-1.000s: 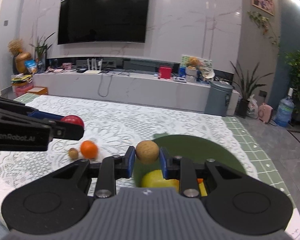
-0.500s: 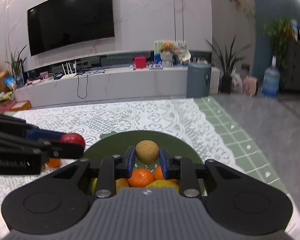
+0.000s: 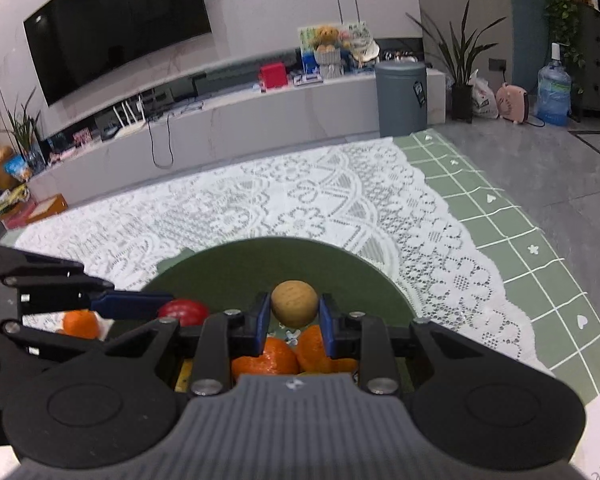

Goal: Organize fruits
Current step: 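Lower both fruits into the colander and open both grippers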

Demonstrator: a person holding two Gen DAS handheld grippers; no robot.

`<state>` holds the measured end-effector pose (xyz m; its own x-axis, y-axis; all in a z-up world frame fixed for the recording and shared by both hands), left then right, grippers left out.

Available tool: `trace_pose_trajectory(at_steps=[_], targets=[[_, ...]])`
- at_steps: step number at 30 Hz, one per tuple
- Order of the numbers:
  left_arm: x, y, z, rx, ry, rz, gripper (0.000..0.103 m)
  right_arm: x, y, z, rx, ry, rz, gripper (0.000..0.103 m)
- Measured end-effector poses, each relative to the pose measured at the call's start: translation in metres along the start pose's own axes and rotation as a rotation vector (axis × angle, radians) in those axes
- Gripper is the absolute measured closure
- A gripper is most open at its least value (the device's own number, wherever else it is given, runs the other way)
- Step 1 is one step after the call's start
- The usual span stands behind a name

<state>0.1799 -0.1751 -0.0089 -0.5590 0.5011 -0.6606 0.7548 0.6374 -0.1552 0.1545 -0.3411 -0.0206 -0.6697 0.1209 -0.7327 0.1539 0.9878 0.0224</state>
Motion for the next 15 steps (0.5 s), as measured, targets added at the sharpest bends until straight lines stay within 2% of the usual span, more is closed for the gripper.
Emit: trace_pose_trajectory(at_steps=[7,15], targets=[[0.0,0.005,0.018,-0.007,0.052,0.026,0.066,-0.001,0.005,0.017,0.019,0.026,-0.05,0.08],[0.0,0.007,0.029,-0.005,0.08,0.05,0.066,-0.002,0.006,0.023,-0.003,0.064,-0.046,0.08]])
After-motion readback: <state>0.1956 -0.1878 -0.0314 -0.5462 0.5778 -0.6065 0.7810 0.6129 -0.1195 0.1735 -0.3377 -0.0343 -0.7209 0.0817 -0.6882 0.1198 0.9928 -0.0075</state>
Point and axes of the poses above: each gripper's, at about its wrist camera, not at the fingertips, and z roughly the way its jaws point, y to its left, x to its underside, the point moved 1 cm from there along z, roughly the way its jaws point, and after that the axes turned 14 degrees about x, right-handed, at the moved point
